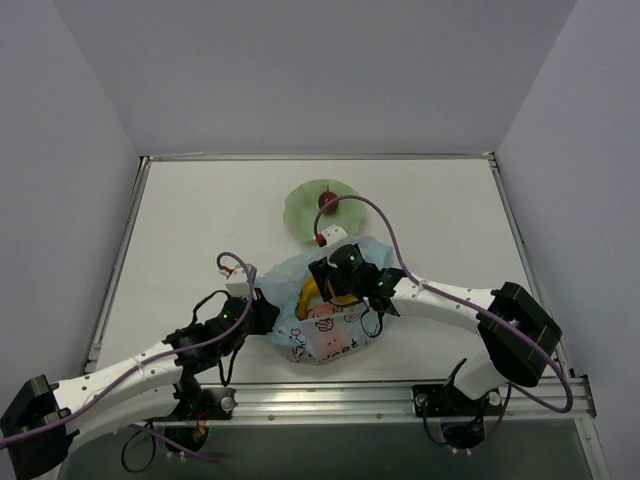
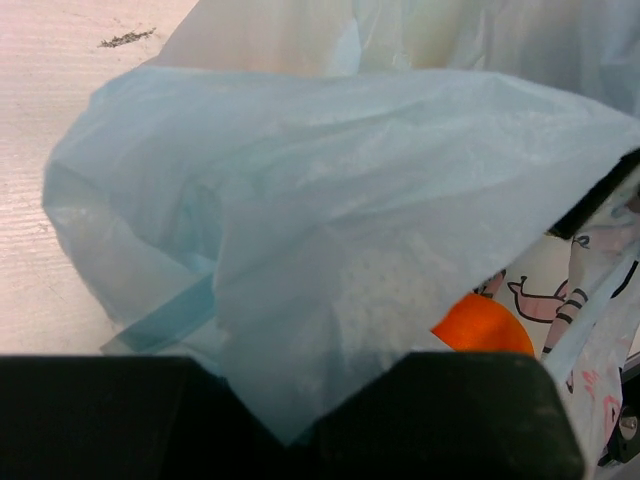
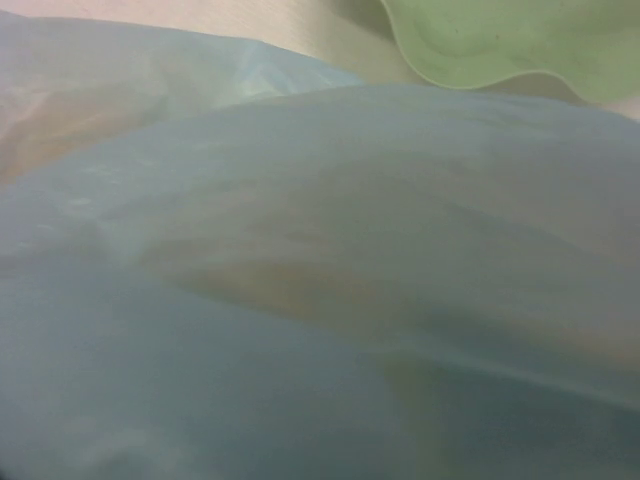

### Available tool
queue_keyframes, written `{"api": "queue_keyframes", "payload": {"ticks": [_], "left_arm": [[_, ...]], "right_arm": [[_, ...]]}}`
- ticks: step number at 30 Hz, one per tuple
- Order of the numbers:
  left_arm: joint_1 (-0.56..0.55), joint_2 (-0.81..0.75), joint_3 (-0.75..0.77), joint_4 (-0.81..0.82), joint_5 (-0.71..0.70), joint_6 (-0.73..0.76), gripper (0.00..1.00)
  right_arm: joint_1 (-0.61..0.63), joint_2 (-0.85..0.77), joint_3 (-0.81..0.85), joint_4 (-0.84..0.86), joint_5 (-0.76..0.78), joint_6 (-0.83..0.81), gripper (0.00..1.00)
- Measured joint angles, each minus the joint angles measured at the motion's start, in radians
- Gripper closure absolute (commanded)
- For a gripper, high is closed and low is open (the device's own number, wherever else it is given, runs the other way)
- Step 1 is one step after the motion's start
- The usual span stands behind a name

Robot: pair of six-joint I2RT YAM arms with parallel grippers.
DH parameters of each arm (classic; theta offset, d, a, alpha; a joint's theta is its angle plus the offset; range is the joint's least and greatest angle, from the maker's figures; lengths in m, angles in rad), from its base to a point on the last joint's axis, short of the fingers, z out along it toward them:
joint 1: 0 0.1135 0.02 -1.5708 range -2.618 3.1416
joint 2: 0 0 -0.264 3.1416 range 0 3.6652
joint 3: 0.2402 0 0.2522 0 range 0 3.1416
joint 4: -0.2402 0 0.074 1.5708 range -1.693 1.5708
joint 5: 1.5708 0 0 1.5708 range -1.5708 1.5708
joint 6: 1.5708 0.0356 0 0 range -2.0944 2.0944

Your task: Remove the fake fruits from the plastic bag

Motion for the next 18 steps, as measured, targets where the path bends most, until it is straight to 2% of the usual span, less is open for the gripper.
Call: {"api": "queue_keyframes", "payload": {"ticks": [3,7,9,10,11,13,14,18], "left_arm": [[0.000,-0.011,0.001,-0.014,-0.006,0.000,0.98],[0.002,-0.013,0.005,-0.026,-0.011,0.001,0.98],[0.003,-0.012,0.008,-0.028,-0.011,0.001,0.98],[0.003,-0.010,0.010,-0.028,-0.011,0.001,0.97],[0.004,-0.007,0.012,-0.028,-0.011,0.001,0.98],[0.006,-0.002,0.015,-0.027,-0.011,0.001,0.98],[0.008,0.002,0.016,-0.027,-0.011,0.001,0.97],[0.010,0.014,0.019,-0.027,-0.011,0.002,0.98]], "right_arm": [[-0.049,0.034,0.000,0.006,-0.023,-0.020,0.21],[-0.077,0.077,0.016,0.008,-0.081,-0.049,0.20],[-0.074,0.101,0.026,0.010,-0.126,-0.055,0.25],[-0.073,0.110,0.027,0.010,-0.151,-0.058,0.28],[-0.069,0.118,0.027,0.009,-0.180,-0.061,0.40],[-0.062,0.124,0.027,0.010,-0.195,-0.065,0.54],[-0.060,0.124,0.027,0.010,-0.197,-0.065,0.66],[-0.038,0.094,0.025,0.003,-0.164,-0.054,0.85]]}}
